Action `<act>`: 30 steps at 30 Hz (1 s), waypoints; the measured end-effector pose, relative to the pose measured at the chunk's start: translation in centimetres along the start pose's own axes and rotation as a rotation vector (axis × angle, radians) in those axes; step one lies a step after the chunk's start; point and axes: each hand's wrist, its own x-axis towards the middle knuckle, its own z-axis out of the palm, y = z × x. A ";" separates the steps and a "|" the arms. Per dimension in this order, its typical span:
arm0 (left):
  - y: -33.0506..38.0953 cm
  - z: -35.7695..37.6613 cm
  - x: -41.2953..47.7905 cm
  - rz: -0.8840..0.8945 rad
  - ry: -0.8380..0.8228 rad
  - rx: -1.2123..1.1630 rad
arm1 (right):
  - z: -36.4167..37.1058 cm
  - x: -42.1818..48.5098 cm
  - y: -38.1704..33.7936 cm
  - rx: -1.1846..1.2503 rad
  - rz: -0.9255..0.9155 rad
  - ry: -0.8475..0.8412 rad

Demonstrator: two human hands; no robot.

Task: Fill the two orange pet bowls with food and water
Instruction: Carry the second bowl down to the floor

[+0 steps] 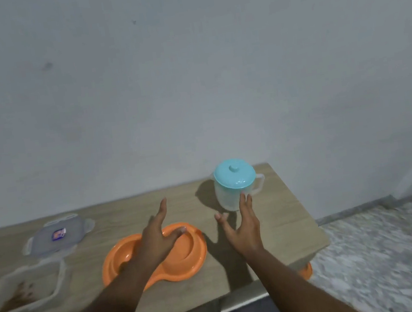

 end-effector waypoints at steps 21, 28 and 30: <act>-11.1 -8.4 -7.5 -0.189 -0.008 0.232 | 10.1 -7.5 -1.9 -0.228 0.120 -0.363; -12.4 -8.9 -7.7 -0.190 -0.051 0.211 | 9.9 -7.6 -3.0 -0.232 0.117 -0.346; -12.4 -8.8 -7.5 -0.183 -0.047 0.209 | 10.1 -7.5 -2.8 -0.242 0.116 -0.333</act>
